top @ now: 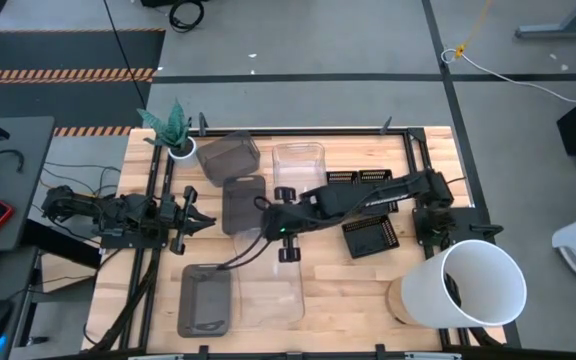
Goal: Stack baskets by color
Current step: Stack the transparent bin on the transparent bin
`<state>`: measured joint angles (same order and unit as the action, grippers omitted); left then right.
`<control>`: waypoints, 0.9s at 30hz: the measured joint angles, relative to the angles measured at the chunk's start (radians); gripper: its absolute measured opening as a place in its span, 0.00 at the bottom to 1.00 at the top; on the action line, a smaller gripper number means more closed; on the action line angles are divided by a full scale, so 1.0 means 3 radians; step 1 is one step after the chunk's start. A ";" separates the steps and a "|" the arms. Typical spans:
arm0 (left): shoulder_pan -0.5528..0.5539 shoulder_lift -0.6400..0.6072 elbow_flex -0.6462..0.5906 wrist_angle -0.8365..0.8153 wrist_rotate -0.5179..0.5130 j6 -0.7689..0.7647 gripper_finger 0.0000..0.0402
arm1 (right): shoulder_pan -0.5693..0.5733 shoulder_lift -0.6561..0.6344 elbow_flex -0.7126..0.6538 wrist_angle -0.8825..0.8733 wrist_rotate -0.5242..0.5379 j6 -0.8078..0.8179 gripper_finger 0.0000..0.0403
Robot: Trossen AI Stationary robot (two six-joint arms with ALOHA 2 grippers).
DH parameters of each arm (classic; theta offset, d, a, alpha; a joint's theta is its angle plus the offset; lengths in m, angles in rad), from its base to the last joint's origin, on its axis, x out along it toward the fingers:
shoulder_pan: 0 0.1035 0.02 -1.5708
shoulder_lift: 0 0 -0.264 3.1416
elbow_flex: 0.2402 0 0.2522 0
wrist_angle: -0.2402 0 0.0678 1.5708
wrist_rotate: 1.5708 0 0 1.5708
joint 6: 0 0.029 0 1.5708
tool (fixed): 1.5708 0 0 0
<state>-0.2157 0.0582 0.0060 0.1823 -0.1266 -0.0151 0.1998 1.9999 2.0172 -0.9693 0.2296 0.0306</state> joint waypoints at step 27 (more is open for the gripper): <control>0.0000 0.0000 0.0000 0.0000 0.0000 0.0000 0.08 | -0.0499 -0.1131 0.0005 -0.0510 0.0114 -0.0451 0.01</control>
<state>-0.2157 0.0582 0.0061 0.1824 -0.1267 -0.0151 0.0500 1.6607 2.0186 -1.1221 0.2637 -0.1048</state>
